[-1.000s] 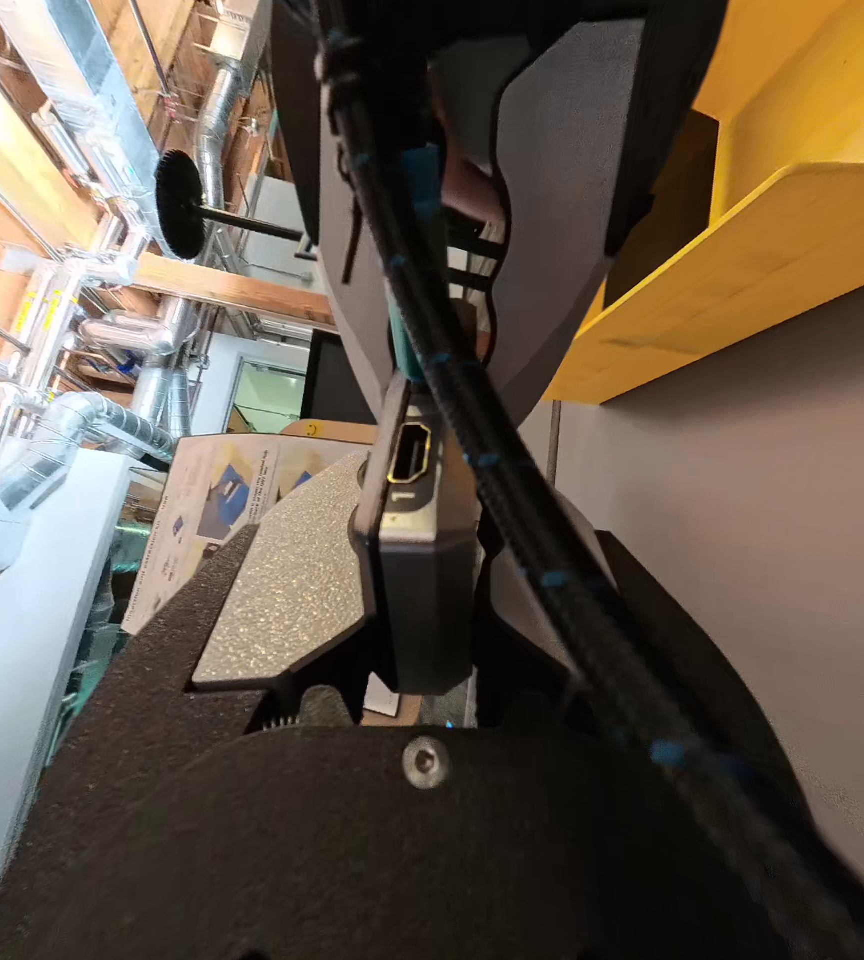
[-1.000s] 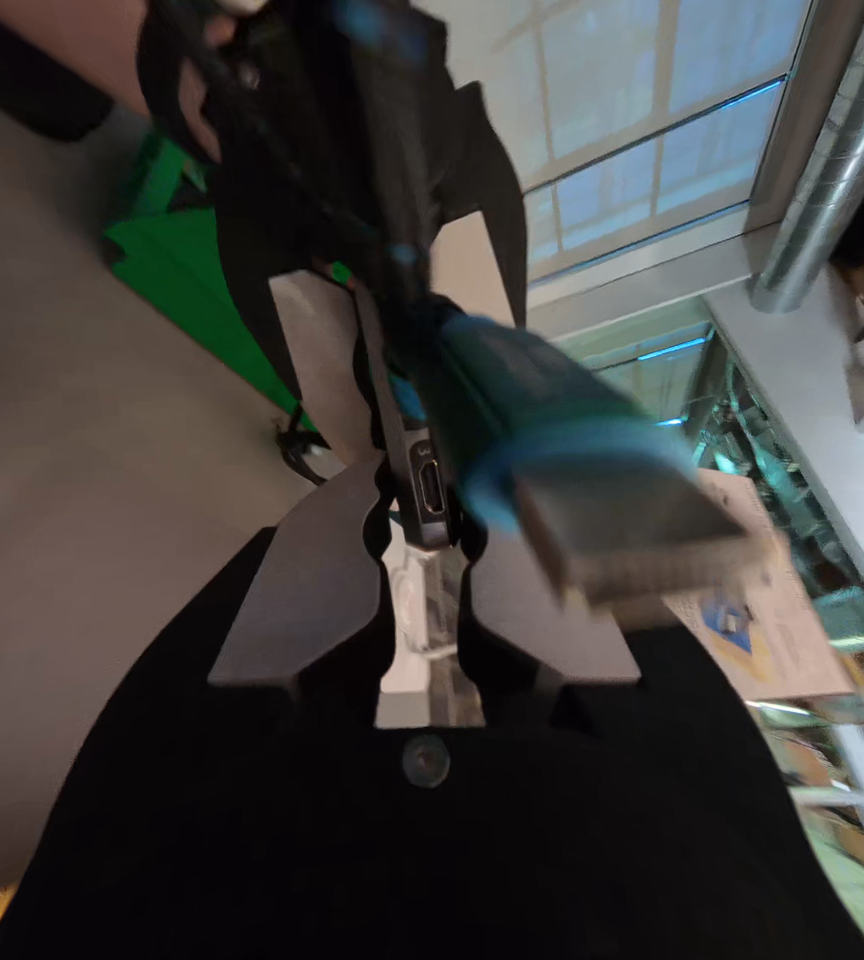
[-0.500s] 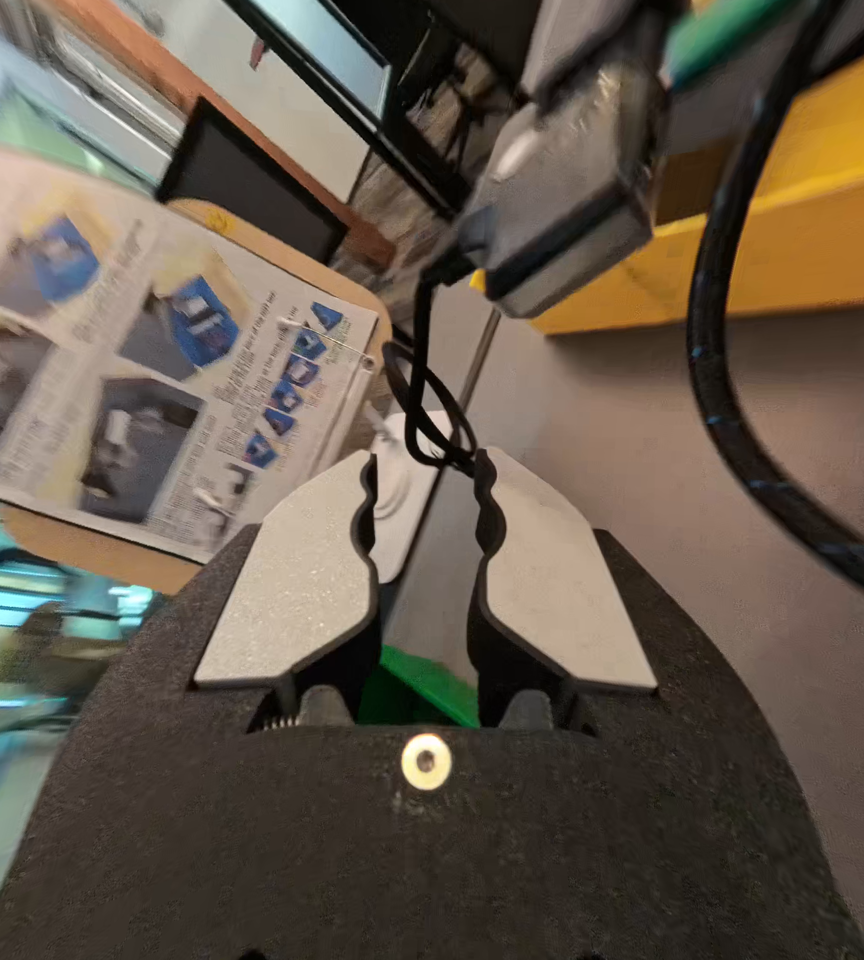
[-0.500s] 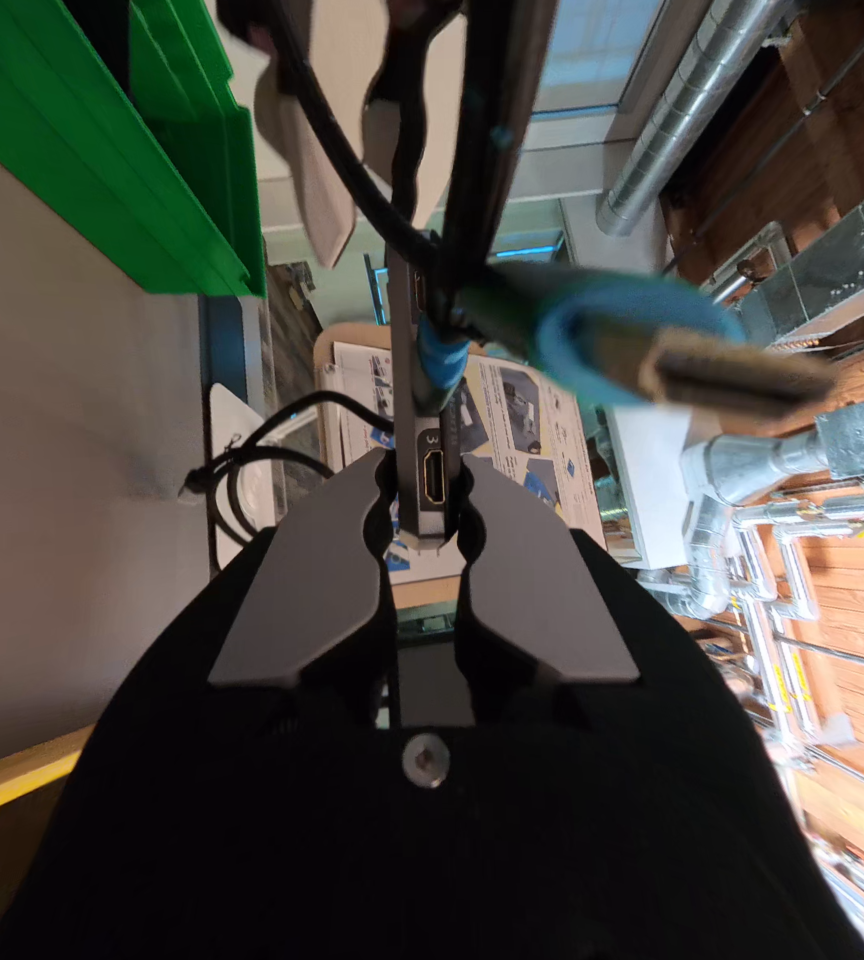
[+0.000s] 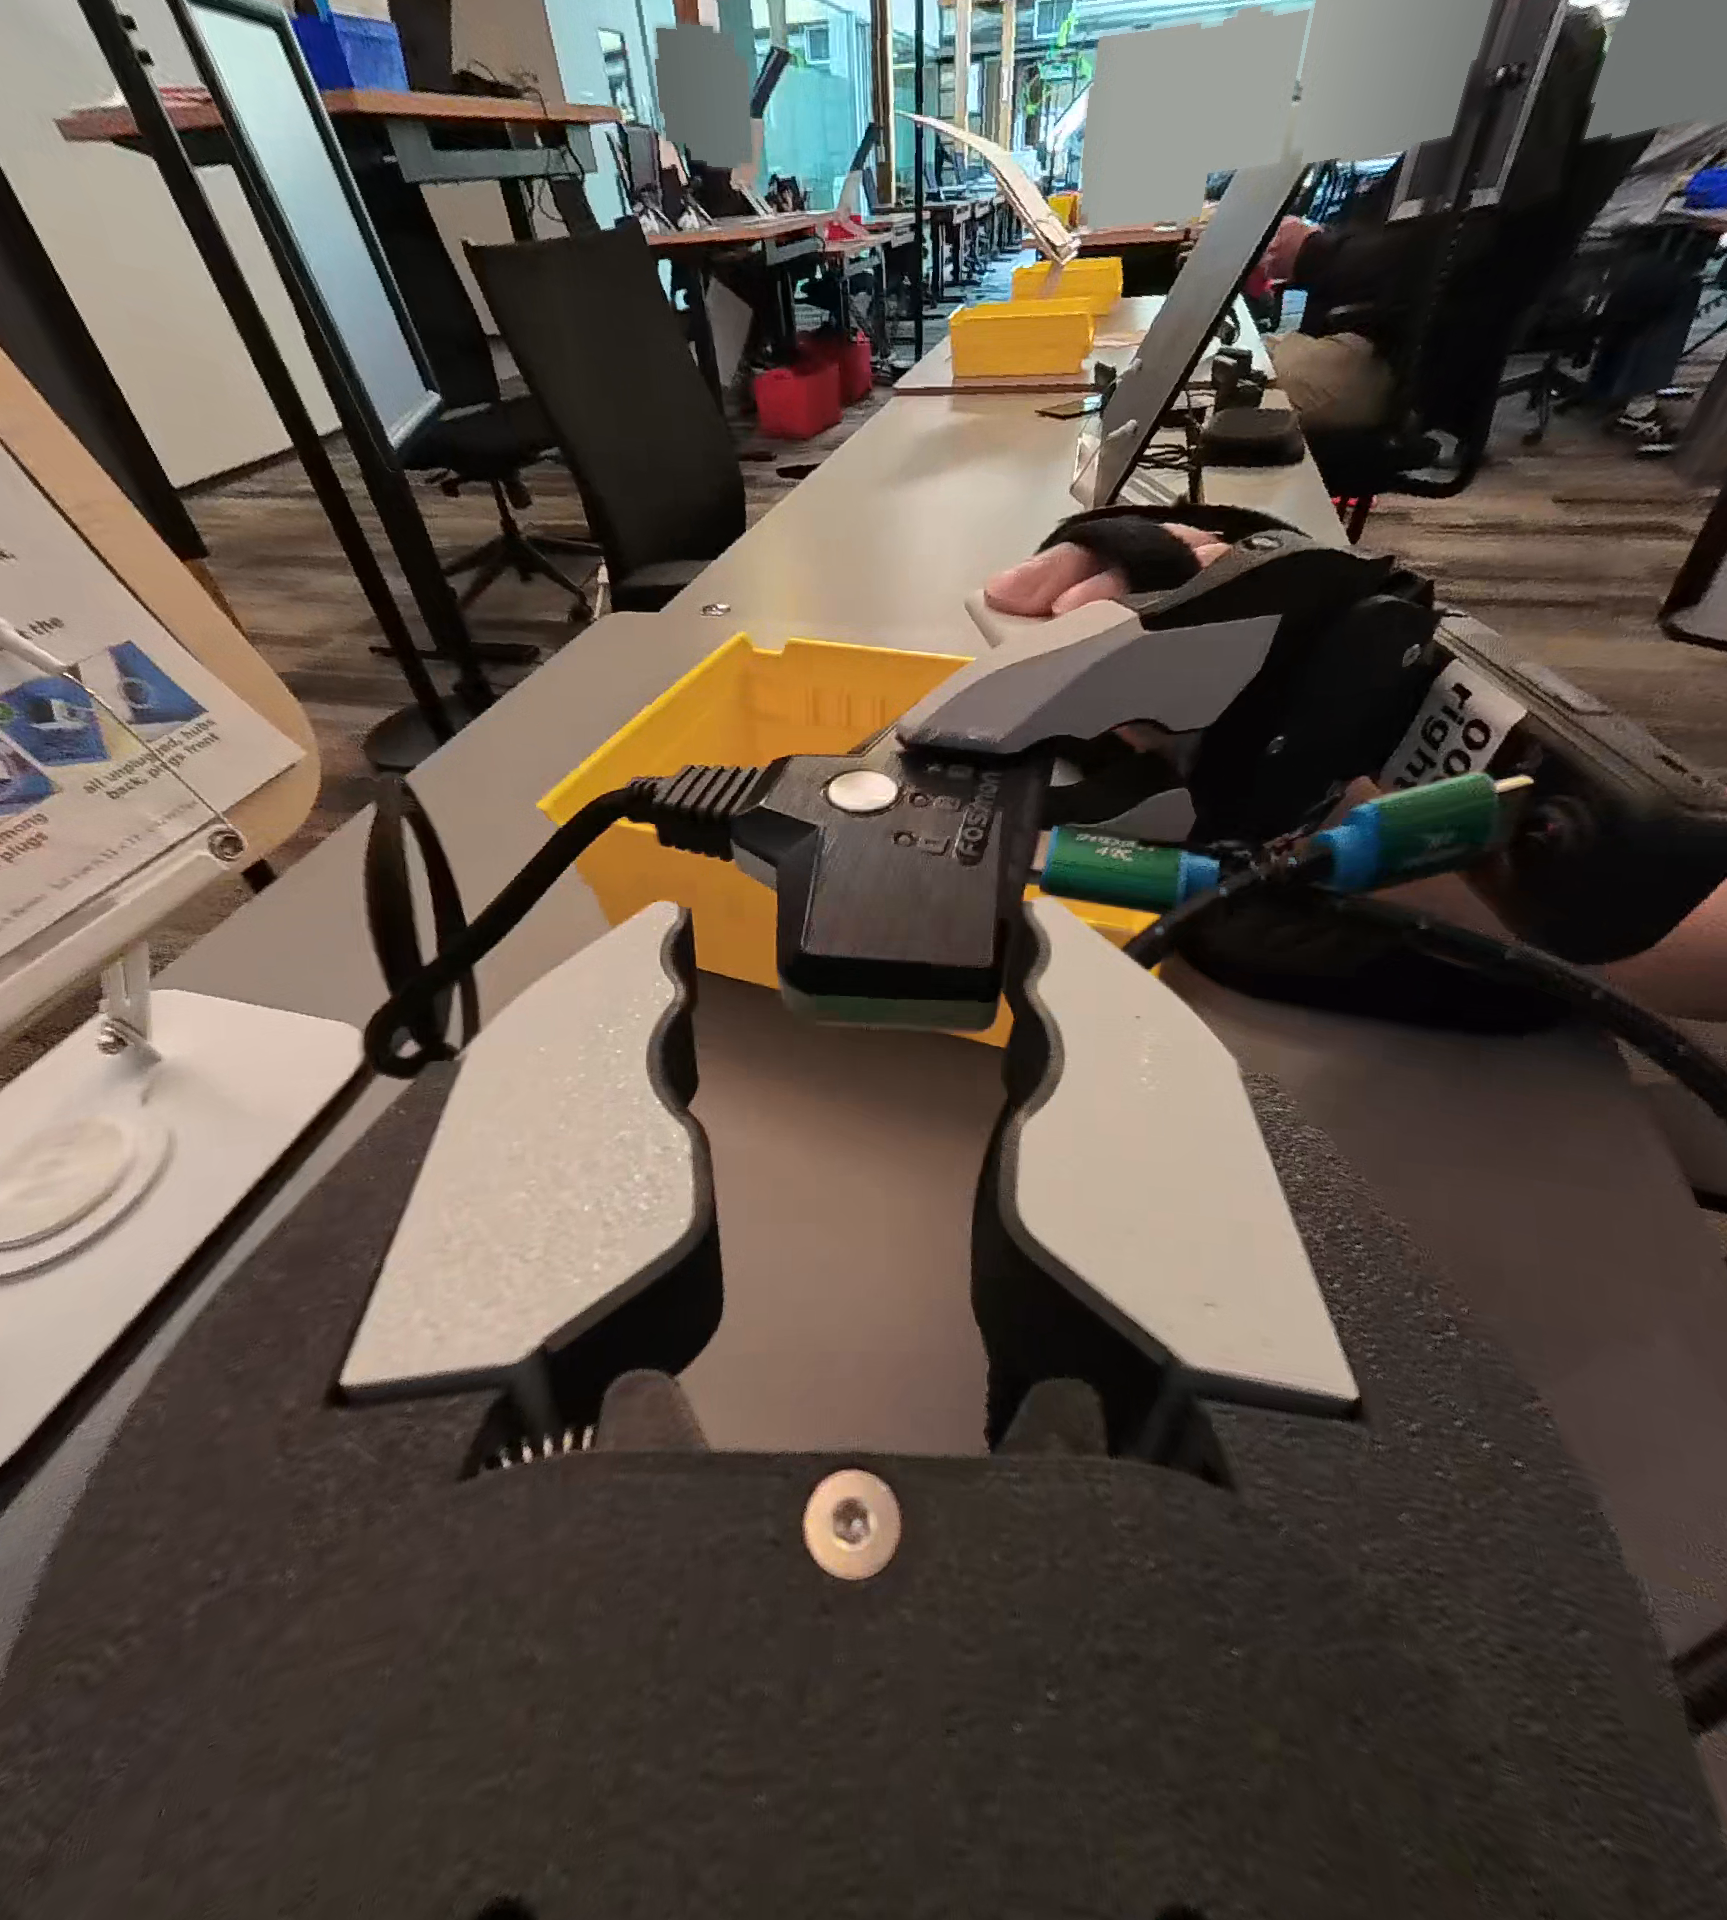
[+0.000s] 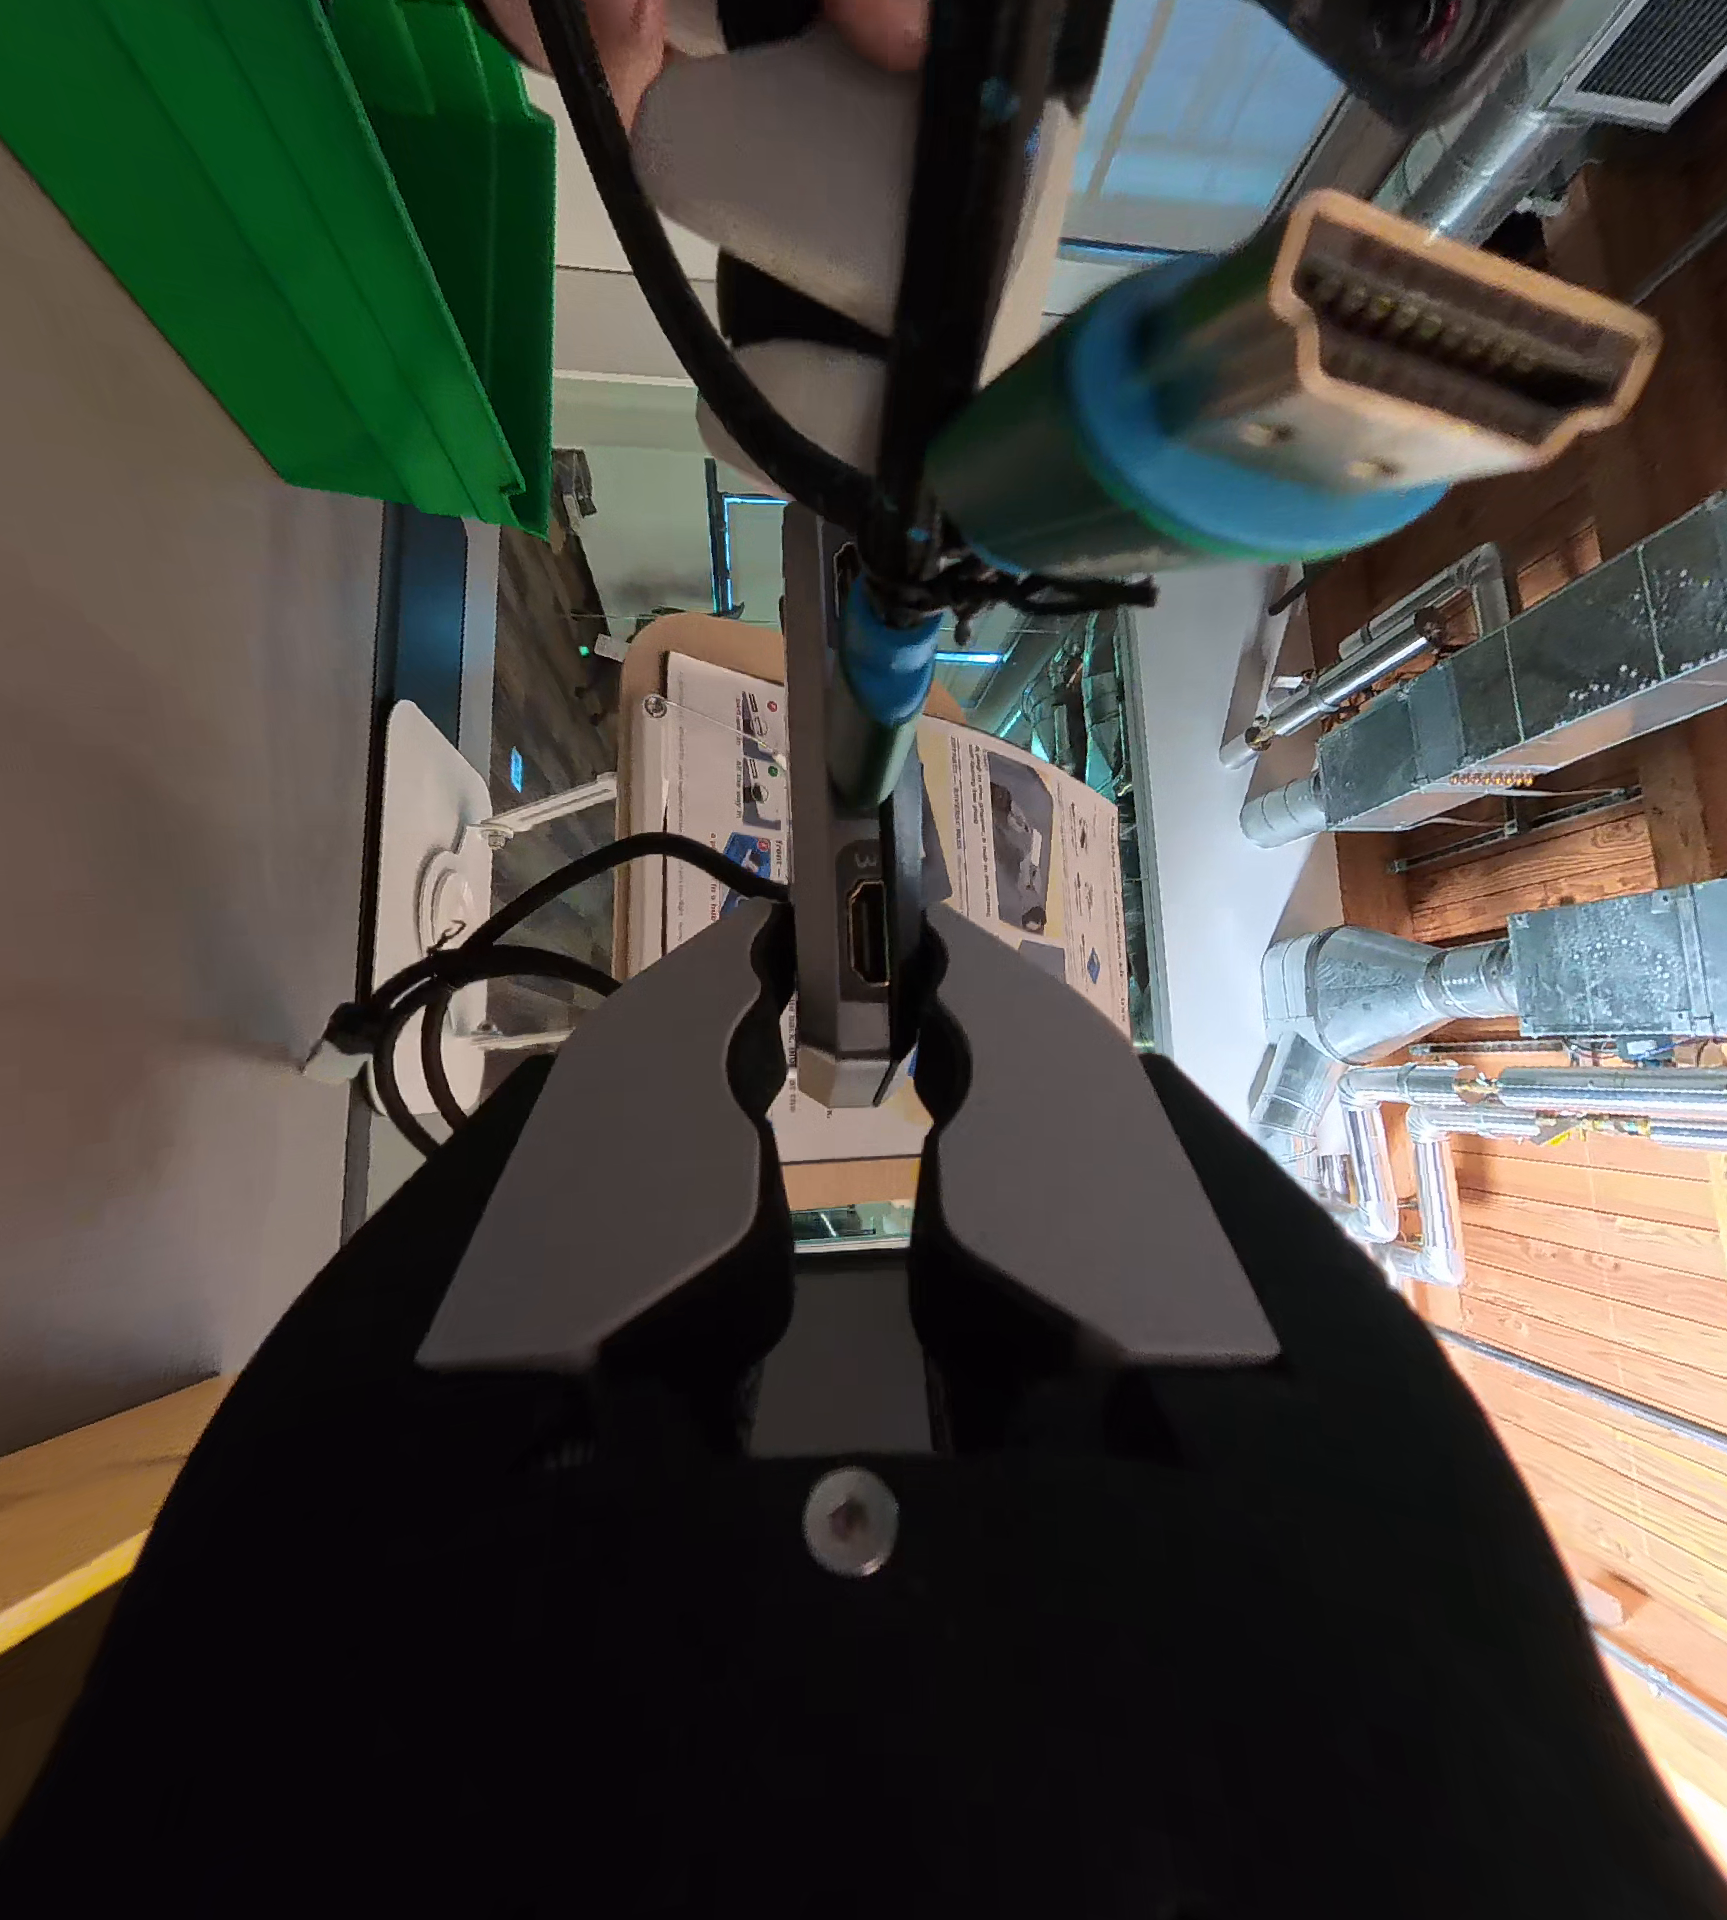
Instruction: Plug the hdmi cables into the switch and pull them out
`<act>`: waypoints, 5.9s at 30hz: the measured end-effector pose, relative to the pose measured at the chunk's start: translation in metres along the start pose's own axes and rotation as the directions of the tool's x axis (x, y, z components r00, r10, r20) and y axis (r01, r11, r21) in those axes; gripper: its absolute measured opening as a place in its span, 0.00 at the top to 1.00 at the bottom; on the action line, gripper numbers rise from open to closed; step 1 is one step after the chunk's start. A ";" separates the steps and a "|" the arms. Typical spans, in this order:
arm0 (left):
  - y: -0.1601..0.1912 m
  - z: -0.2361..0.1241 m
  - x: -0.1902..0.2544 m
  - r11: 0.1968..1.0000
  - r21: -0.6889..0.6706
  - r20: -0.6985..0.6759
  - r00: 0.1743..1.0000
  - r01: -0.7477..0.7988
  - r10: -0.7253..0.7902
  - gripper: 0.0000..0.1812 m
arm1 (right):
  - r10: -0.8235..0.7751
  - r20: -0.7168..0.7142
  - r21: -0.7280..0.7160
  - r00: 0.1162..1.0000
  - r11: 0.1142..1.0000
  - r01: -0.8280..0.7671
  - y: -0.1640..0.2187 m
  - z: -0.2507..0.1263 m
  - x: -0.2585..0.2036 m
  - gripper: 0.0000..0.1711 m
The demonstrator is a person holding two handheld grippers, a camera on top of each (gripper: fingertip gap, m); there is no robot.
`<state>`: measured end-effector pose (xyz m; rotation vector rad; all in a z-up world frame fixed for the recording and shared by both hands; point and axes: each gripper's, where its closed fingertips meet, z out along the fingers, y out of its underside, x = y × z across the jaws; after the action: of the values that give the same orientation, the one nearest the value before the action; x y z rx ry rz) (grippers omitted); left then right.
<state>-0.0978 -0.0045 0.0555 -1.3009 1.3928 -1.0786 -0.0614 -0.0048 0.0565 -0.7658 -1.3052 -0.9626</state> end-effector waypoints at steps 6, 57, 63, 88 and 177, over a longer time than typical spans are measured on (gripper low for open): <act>0.012 0.013 0.011 0.999 -0.052 -0.041 0.999 -0.017 0.015 0.72 | 0.003 -0.026 0.015 1.000 1.000 -0.002 -0.007 0.003 0.000 0.87; -0.020 -0.017 -0.047 0.955 0.294 0.534 0.834 -0.029 -0.139 0.72 | 0.938 -0.035 0.151 0.346 0.347 -0.925 -0.024 0.021 0.033 0.85; -0.021 -0.018 -0.046 0.954 0.299 0.524 0.839 -0.024 -0.144 0.72 | 0.863 -0.069 0.152 0.500 0.504 -0.850 -0.019 0.015 0.039 0.91; -0.037 -0.020 -0.027 0.949 0.240 0.569 0.821 -0.205 0.033 0.72 | 0.841 -0.080 0.240 0.535 0.537 -0.809 -0.025 0.001 0.044 0.94; -0.066 -0.035 0.002 0.901 0.307 0.525 0.844 -0.307 0.109 0.72 | 0.887 -0.030 0.470 0.461 0.420 -0.776 -0.052 -0.032 0.080 0.96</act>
<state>-0.1192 -0.0096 0.1269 -1.0094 0.8555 -0.7388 -0.0942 -0.0666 0.1286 -0.7922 -0.6331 0.0646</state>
